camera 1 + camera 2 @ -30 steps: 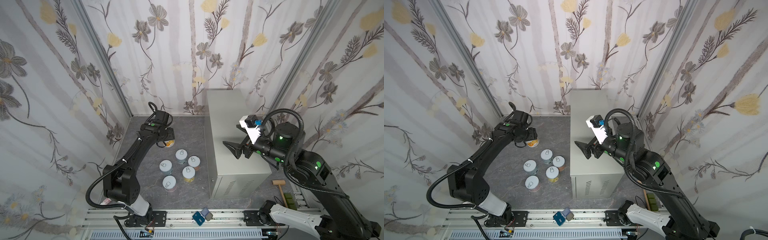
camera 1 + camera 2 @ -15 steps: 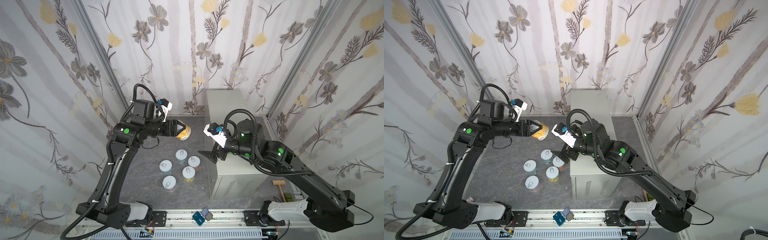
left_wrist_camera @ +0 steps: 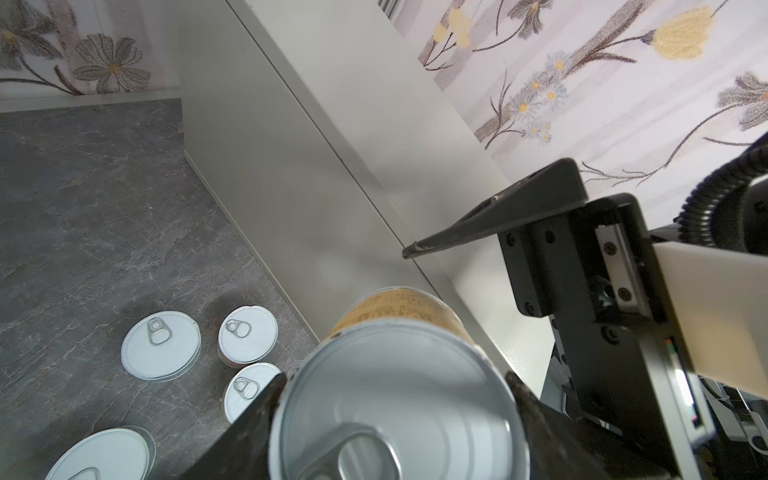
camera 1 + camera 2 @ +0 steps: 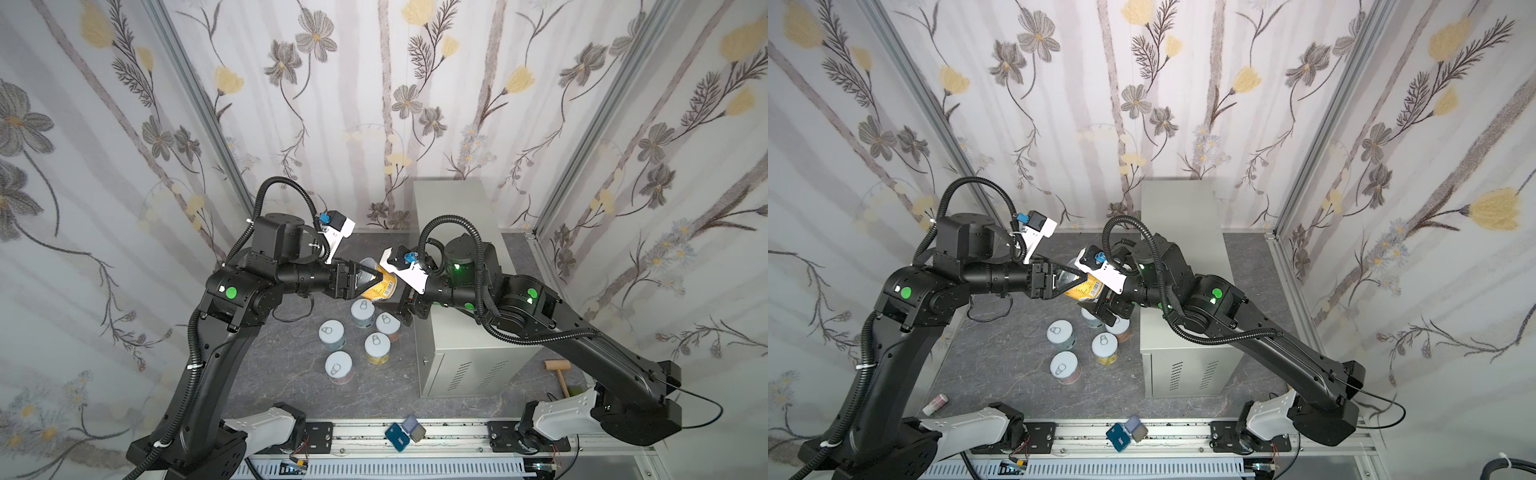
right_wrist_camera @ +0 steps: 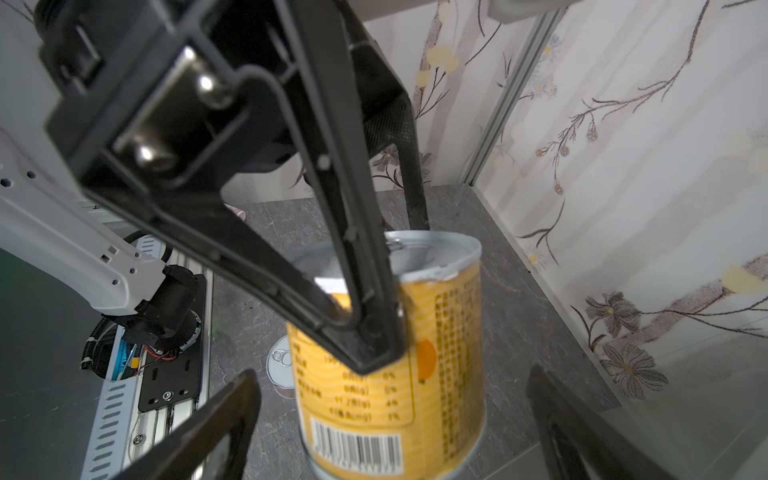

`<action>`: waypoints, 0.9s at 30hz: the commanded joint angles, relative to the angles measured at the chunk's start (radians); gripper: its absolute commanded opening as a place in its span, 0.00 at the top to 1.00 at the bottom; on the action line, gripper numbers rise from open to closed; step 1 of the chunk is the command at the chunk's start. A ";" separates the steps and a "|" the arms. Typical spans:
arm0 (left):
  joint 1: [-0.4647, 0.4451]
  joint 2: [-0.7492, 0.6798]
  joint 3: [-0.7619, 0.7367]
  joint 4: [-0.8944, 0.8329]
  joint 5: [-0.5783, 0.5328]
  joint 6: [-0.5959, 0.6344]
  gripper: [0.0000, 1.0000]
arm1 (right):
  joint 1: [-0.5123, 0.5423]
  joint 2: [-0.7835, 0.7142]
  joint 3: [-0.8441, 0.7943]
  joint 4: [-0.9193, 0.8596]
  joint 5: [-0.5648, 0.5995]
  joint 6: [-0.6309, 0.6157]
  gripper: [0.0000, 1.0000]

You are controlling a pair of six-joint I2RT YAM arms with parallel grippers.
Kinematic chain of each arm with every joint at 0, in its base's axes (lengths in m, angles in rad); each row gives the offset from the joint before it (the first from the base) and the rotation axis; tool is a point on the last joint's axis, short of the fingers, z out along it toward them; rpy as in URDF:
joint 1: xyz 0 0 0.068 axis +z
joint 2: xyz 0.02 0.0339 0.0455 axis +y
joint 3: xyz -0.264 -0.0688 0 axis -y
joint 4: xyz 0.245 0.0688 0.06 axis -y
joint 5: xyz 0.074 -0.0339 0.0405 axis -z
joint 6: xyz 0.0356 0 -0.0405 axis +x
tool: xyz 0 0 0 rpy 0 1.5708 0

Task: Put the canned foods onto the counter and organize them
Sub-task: 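Lift the yellow can toward the right gripper and hand it over, then carry the yellow can with the right gripper onto the cabinet top's far end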

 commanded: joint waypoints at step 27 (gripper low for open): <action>-0.017 -0.015 -0.028 0.171 0.024 -0.040 0.07 | 0.006 0.075 0.066 0.123 0.086 0.065 0.29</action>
